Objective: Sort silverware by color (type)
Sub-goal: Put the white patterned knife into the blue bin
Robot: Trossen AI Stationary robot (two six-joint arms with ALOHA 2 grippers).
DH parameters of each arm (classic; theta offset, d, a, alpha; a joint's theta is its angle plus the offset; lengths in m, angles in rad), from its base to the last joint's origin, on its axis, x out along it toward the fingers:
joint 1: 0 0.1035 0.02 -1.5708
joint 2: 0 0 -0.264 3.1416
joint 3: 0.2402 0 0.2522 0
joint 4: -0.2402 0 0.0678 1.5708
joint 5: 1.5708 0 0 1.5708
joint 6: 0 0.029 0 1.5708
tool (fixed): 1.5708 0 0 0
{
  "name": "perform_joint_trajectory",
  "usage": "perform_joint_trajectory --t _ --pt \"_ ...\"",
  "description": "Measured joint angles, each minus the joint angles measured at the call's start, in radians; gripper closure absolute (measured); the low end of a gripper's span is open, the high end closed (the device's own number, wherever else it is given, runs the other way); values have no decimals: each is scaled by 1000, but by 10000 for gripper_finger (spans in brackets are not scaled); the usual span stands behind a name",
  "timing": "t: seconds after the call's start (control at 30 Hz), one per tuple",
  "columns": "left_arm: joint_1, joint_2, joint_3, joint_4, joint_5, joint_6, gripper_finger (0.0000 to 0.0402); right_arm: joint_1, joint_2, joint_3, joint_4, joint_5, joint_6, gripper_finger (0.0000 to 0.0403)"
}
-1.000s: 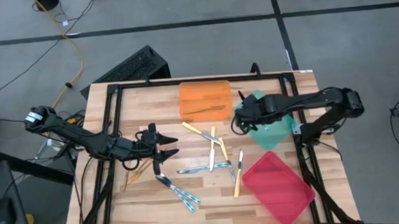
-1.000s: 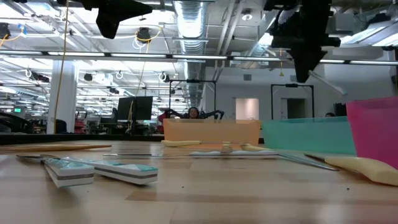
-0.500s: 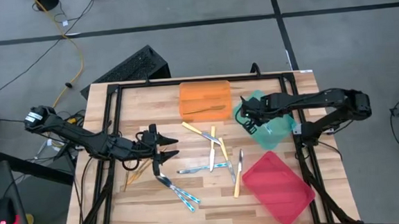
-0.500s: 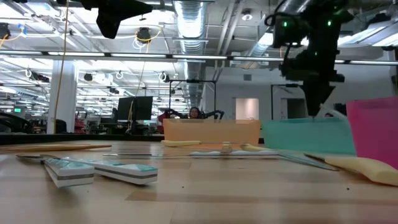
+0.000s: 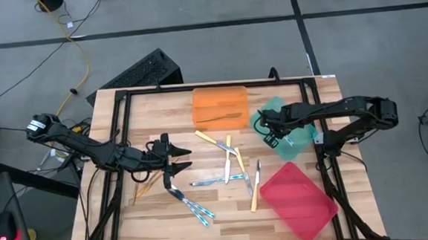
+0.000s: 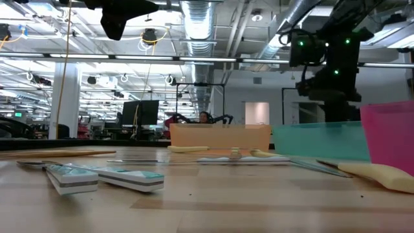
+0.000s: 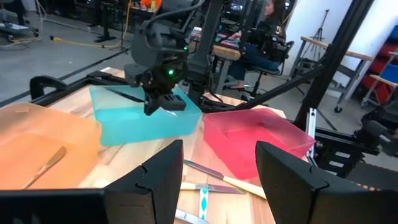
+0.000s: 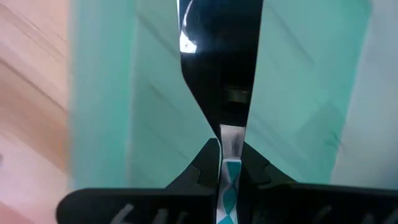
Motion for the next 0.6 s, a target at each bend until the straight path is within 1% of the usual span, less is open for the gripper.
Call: perform_joint_trajectory --t 0.13,0.3,0.4,0.6 --pt "0 0 0 -2 20 0 218 -16 0 -29 4 -8 -4 373" --pt "0 0 0 -26 20 1 218 -30 0 -47 17 -50 -37 373" --pt "0 0 0 -29 20 1 218 -34 0 -56 23 -54 -39 373" --pt "0 0 0 -29 20 2 218 -43 1 -59 30 -56 -39 360"
